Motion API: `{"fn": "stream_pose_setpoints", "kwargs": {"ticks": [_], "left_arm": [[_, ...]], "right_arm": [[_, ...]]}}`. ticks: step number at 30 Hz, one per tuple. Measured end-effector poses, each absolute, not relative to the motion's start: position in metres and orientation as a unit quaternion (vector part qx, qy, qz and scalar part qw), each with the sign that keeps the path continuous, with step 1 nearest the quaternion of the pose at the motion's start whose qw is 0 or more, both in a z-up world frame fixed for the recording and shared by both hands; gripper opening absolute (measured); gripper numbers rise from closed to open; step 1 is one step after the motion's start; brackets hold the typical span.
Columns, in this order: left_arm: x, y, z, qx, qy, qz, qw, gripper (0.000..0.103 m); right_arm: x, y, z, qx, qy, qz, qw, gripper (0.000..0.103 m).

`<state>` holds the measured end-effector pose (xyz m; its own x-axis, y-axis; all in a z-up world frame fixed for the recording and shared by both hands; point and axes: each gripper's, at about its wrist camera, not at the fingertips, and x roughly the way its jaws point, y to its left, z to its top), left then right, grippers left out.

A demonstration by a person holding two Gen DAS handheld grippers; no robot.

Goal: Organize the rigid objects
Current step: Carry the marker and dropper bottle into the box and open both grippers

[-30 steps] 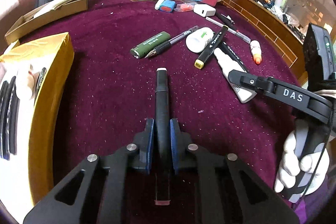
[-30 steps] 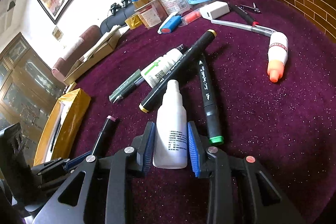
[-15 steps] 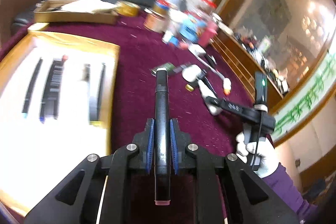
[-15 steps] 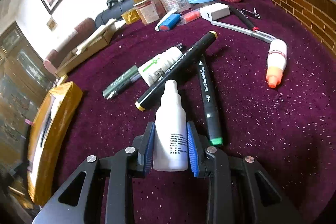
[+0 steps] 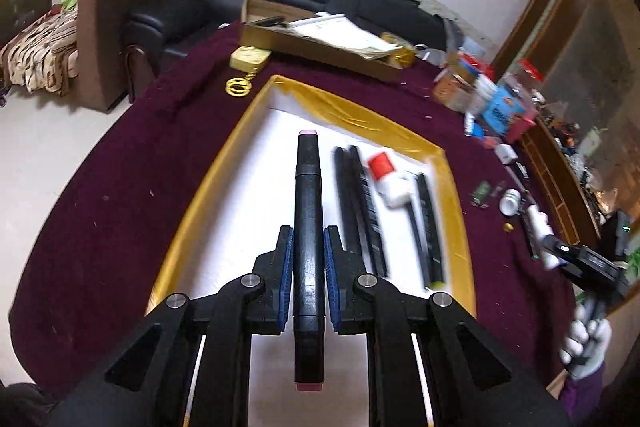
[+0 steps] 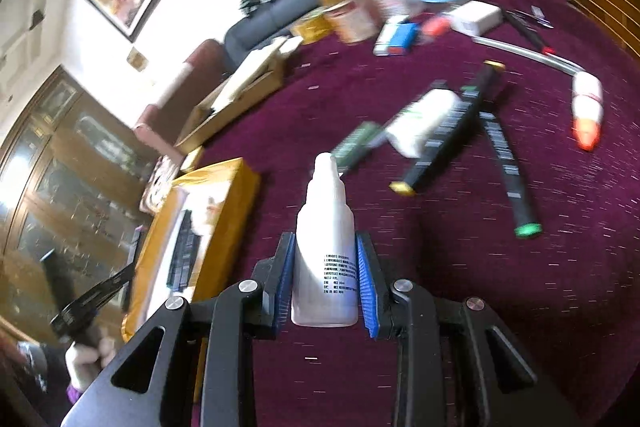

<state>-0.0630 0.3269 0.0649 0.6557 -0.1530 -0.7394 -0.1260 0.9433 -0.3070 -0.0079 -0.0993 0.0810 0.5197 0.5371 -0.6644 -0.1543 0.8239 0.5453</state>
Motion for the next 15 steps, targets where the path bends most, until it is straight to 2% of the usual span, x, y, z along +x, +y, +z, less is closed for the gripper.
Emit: {"fn": "stream_pose_setpoints", "kwargs": {"ticks": [15], "left_arm": [[0.005,0.335,0.022,-0.173,0.486,0.013,0.857,0.012]], "right_arm": [[0.01,0.072,0.084,0.164,0.486,0.318,0.797,0.027]]}}
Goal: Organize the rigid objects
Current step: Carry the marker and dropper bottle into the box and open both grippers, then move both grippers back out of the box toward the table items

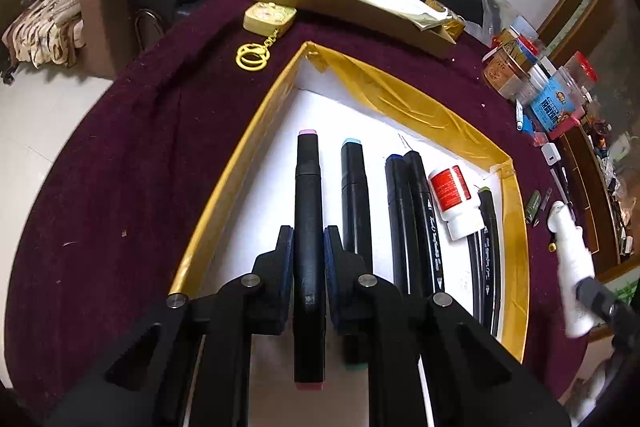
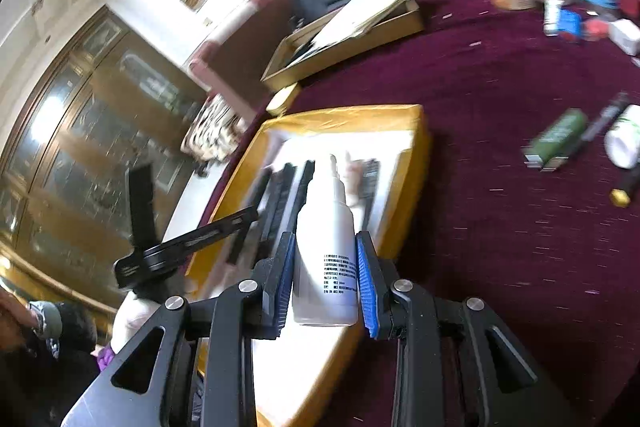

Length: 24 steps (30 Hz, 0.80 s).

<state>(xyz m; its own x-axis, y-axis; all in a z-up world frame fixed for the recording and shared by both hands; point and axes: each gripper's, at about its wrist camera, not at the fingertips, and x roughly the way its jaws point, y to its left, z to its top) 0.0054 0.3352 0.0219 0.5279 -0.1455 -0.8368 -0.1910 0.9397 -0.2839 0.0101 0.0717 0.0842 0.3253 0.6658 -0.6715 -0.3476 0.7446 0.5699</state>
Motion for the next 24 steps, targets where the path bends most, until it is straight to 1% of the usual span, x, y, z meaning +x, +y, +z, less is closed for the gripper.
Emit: {"fn": "stream_pose_setpoints", "kwargs": {"ticks": [5,9,11,13,18,23,24], "left_arm": [[0.006,0.336,0.023,-0.191,0.483,0.006,0.854,0.013],[-0.019,0.347,0.043,-0.211,0.447,-0.01,0.869,0.013],[-0.035,0.356,0.052,-0.225,0.424,-0.014,0.877,0.017],[-0.059,0.369,0.062,-0.247,0.396,-0.016,0.885,0.028],[-0.111,0.394,0.071,-0.283,0.343,-0.012,0.896,0.037],[-0.137,0.405,0.063,-0.297,0.336,-0.003,0.894,0.042],[-0.141,0.407,0.06,-0.302,0.338,-0.001,0.891,0.046]], "right_arm": [[0.018,0.127,0.073,0.155,0.509,0.342,0.774,0.027],[0.025,0.161,0.065,0.152,0.524,0.353,0.761,0.027],[0.028,0.173,0.06,0.16,0.533,0.359,0.749,0.027],[0.034,0.187,0.053,0.18,0.545,0.363,0.734,0.027],[0.045,0.216,0.035,0.21,0.568,0.355,0.712,0.027],[0.044,0.231,0.03,0.201,0.573,0.336,0.72,0.027],[0.042,0.23,0.032,0.199,0.568,0.332,0.727,0.028]]}}
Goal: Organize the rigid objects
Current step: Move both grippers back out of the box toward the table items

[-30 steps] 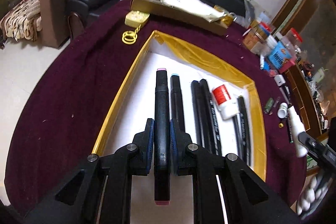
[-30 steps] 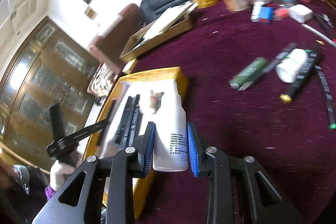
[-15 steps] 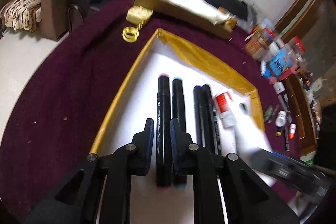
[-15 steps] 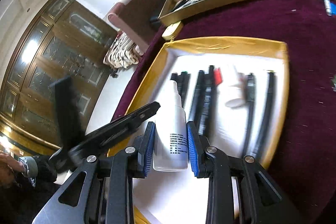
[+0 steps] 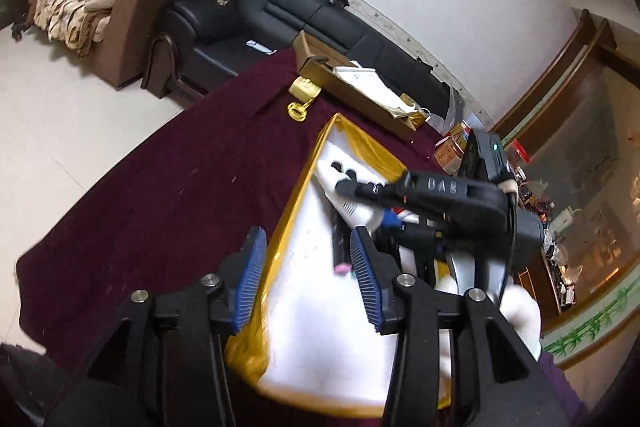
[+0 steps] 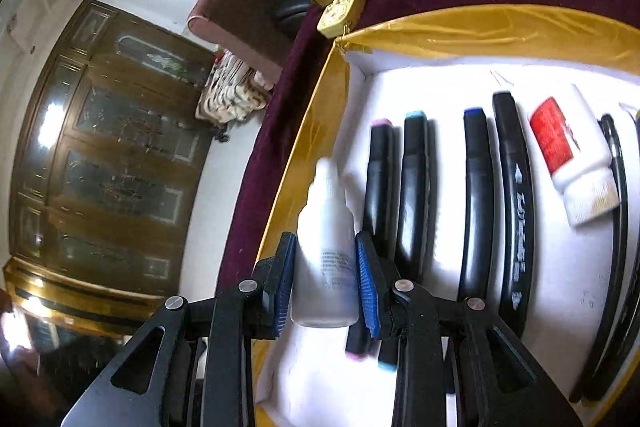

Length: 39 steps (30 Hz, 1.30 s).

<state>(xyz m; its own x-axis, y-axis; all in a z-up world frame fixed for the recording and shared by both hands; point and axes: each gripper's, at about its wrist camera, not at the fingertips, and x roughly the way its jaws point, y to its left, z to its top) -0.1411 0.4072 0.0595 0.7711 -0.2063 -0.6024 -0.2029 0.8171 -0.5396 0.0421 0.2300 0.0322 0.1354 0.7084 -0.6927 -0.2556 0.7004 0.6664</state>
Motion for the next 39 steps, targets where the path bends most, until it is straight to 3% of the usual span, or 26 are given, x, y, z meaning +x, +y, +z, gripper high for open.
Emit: {"fn": "stream_pose_setpoints", "kwargs": {"ticks": [1,5,13,20,26,34,39], "left_arm": [[-0.143,0.408,0.058,-0.306,0.338,0.001,0.89,0.048],[-0.153,0.407,0.055,-0.318,0.331,0.007,0.888,0.051],[-0.172,0.377,0.073,-0.297,0.299,-0.017,0.907,0.056],[-0.171,0.338,0.085,-0.277,0.298,-0.065,0.911,0.057],[-0.169,0.297,0.095,-0.248,0.309,-0.084,0.914,0.057],[-0.168,0.255,0.107,-0.211,0.326,-0.086,0.917,0.057],[-0.167,0.23,0.11,-0.189,0.337,-0.092,0.918,0.057]], "right_arm": [[0.04,0.23,0.035,0.193,0.563,0.327,0.734,0.029],[0.037,0.228,0.043,0.18,0.553,0.326,0.746,0.047],[0.016,0.145,0.078,0.148,0.482,0.31,0.806,0.047],[0.037,-0.032,0.091,0.164,0.441,0.125,0.873,0.047],[0.073,-0.13,0.082,0.172,0.45,-0.015,0.876,0.046],[0.118,-0.122,0.055,0.172,0.491,-0.008,0.854,0.051],[0.101,-0.098,0.041,0.121,0.504,0.044,0.854,0.044]]}}
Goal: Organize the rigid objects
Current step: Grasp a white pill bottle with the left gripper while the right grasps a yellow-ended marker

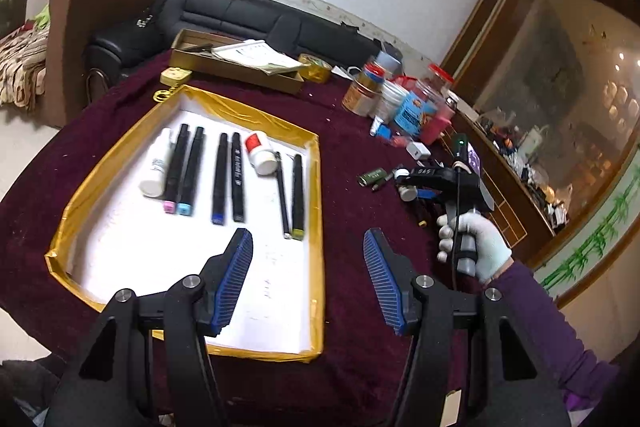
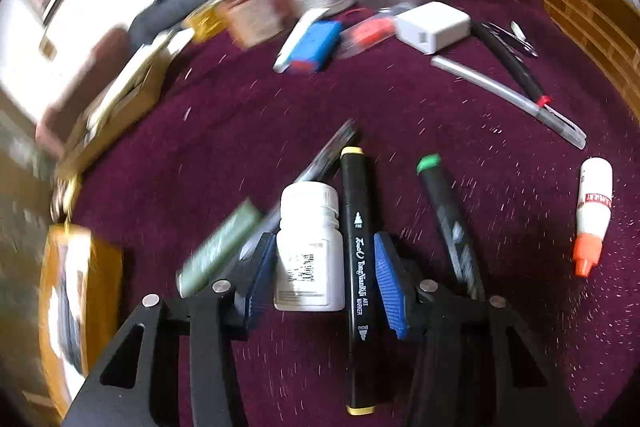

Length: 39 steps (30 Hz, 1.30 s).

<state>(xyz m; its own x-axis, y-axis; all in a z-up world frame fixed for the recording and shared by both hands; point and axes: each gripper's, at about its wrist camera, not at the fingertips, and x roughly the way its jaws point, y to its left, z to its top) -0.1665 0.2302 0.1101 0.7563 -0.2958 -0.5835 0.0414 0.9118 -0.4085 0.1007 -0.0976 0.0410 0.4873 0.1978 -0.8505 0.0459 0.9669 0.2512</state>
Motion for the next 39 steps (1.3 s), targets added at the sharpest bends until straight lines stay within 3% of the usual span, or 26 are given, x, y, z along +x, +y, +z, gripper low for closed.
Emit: {"fn": "stream_pose_setpoints", "kwargs": {"ticks": [8,12,18,27,28,30,39], "left_arm": [[-0.143,0.166,0.104,-0.151,0.371,-0.147,0.905,0.056],[-0.128,0.122,0.094,-0.12,0.392,-0.168,0.896,0.056],[-0.083,0.066,0.067,-0.073,0.429,-0.16,0.886,0.056],[-0.026,0.017,0.037,-0.067,0.441,-0.166,0.879,0.055],[-0.024,0.018,0.033,-0.066,0.446,-0.165,0.877,0.045],[-0.027,0.026,0.026,-0.077,0.452,-0.169,0.873,0.034],[-0.022,0.018,0.032,-0.034,0.446,-0.145,0.883,0.032]], "right_arm": [[0.011,-0.095,0.04,0.144,0.494,0.182,0.838,0.046],[-0.003,-0.134,0.052,0.192,0.408,0.18,0.874,0.065],[0.0,-0.176,0.03,0.258,0.402,0.134,0.869,0.065],[0.002,-0.177,0.026,0.256,0.406,0.143,0.865,0.065],[0.0,-0.179,0.026,0.259,0.406,0.144,0.865,0.065],[0.0,-0.179,0.025,0.264,0.405,0.146,0.863,0.065],[0.001,-0.178,0.025,0.257,0.406,0.145,0.865,0.067]]}}
